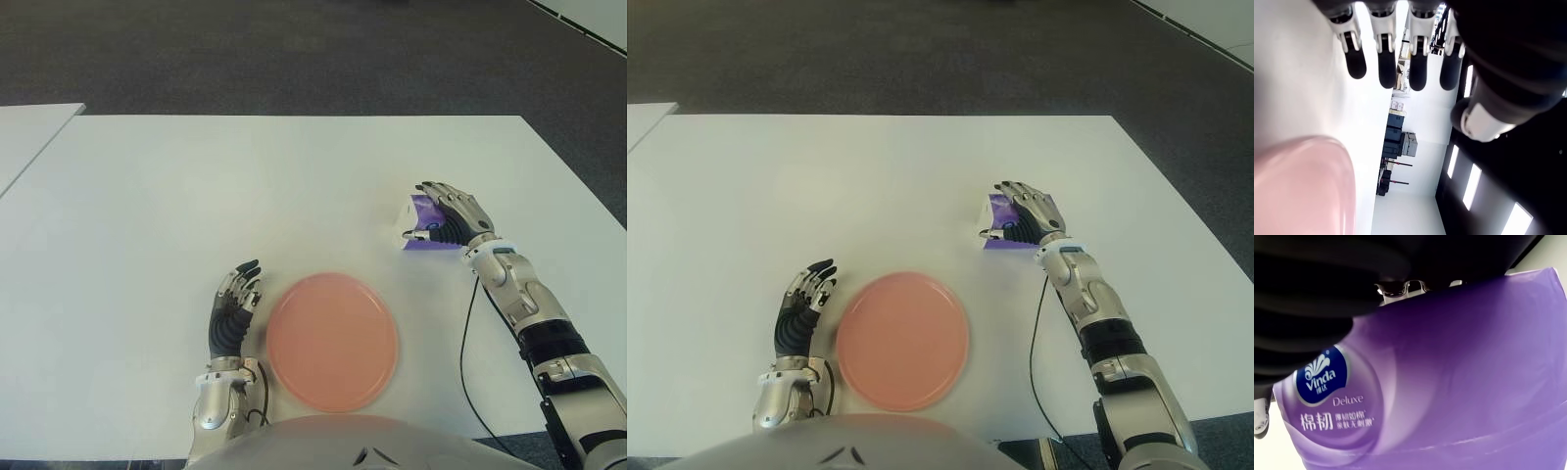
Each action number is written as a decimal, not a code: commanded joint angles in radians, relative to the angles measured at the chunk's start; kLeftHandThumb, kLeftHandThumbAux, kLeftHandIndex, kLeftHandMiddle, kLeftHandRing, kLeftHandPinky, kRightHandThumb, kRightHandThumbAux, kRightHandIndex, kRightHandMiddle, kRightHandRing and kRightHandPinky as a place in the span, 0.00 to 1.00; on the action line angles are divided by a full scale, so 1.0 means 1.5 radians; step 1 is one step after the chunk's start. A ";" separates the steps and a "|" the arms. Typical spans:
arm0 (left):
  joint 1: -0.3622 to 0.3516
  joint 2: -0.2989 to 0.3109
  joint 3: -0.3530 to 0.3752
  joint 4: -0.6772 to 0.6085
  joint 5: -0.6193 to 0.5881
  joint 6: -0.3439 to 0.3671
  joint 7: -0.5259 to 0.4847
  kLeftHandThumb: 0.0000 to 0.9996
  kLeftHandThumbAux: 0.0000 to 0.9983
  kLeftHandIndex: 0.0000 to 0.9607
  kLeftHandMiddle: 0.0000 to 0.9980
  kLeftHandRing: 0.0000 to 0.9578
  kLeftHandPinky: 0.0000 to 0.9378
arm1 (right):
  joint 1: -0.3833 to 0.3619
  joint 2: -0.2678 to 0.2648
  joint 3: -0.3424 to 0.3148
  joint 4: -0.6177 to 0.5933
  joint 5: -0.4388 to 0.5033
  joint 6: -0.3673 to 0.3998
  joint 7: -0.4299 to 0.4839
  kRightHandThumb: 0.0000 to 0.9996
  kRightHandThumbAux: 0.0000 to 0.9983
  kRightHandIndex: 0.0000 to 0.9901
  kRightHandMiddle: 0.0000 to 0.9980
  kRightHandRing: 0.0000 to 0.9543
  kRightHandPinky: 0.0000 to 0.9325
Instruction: Put the tissue paper into the plate.
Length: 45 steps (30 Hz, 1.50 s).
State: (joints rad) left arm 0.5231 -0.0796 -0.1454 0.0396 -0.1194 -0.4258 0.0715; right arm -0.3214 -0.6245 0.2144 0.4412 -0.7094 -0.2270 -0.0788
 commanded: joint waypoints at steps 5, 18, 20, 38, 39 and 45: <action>0.019 -0.020 -0.007 0.013 0.003 0.032 -0.002 0.31 0.69 0.26 0.22 0.22 0.20 | 0.009 0.017 0.041 0.075 -0.006 -0.002 -0.006 0.45 0.47 0.04 0.07 0.06 0.06; 0.030 -0.028 -0.017 0.000 -0.005 0.026 -0.003 0.35 0.69 0.26 0.23 0.23 0.22 | -0.041 0.032 0.099 0.266 -0.013 -0.043 -0.058 0.43 0.53 0.05 0.11 0.09 0.10; 0.033 -0.028 -0.019 -0.003 -0.004 0.027 -0.003 0.34 0.69 0.25 0.23 0.23 0.22 | -0.047 0.029 0.109 0.277 -0.017 -0.048 -0.057 0.42 0.54 0.05 0.10 0.08 0.09; 0.055 -0.028 -0.030 -0.046 -0.008 0.042 -0.003 0.34 0.68 0.19 0.25 0.27 0.27 | -0.128 0.054 0.195 0.423 -0.044 -0.032 -0.072 0.38 0.57 0.03 0.07 0.04 0.05; 0.057 -0.027 -0.030 -0.050 -0.006 0.045 -0.001 0.34 0.68 0.19 0.24 0.27 0.27 | -0.132 0.058 0.200 0.432 -0.046 -0.028 -0.076 0.37 0.57 0.02 0.07 0.04 0.05; 0.056 -0.020 -0.027 -0.068 -0.010 0.056 -0.008 0.35 0.67 0.18 0.26 0.29 0.30 | -0.149 0.069 0.210 0.449 -0.039 -0.023 -0.080 0.34 0.56 0.03 0.06 0.03 0.05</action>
State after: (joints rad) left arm 0.5758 -0.0961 -0.1818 -0.0601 -0.1290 -0.3691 0.0712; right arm -0.6388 -0.5689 0.4729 1.0337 -0.7339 -0.2955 -0.2564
